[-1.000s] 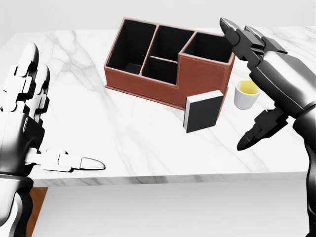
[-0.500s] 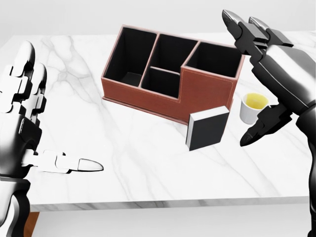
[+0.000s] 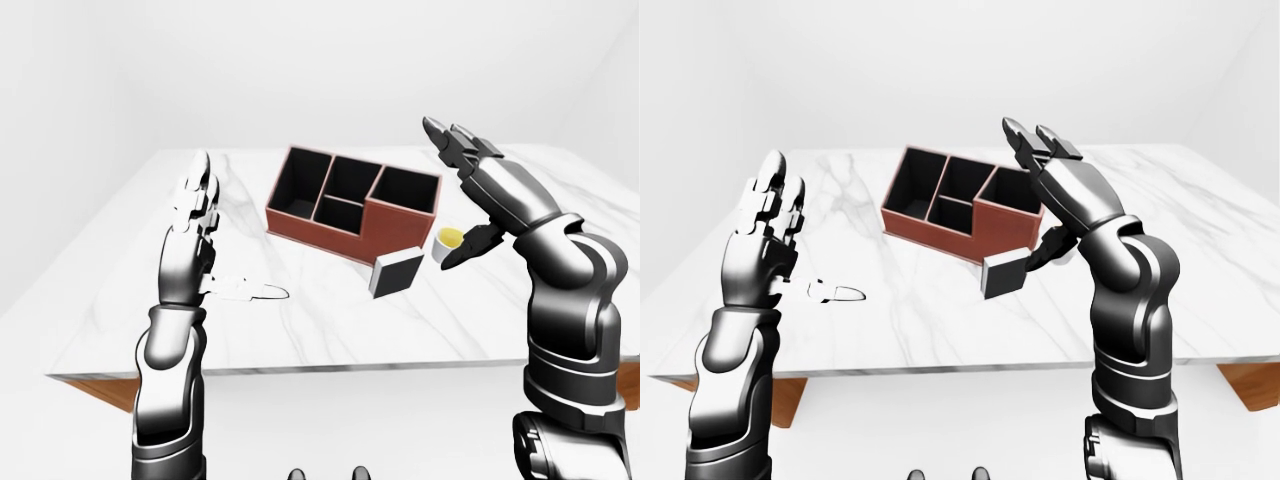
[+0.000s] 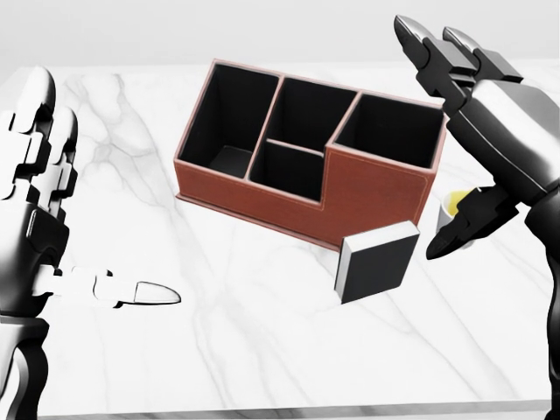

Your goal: Pick up the book and place it in the right compartment of the caddy.

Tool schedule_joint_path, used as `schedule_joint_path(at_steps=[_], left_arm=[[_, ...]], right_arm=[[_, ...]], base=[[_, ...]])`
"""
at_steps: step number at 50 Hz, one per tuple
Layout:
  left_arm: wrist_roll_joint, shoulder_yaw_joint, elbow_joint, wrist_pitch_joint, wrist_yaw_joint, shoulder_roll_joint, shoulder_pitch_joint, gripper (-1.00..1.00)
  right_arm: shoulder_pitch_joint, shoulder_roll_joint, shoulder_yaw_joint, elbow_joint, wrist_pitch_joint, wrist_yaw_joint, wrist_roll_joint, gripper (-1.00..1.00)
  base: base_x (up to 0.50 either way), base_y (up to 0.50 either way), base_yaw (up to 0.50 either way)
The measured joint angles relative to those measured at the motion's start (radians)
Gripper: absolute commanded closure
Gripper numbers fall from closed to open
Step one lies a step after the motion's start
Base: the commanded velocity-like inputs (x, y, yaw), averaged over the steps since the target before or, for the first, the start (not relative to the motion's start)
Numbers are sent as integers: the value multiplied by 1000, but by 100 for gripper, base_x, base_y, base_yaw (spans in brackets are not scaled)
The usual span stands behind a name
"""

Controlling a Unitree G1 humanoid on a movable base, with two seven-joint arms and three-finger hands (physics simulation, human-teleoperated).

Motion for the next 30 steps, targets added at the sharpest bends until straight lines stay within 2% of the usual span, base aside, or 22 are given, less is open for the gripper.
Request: schedule_joint_path(at_steps=[30], left_arm=[[9,-6,-17,0,-3,-5,6,-100]], right_arm=[[19,3,-3,-14,0,0,-4,-100]], base=[[23,0,0]])
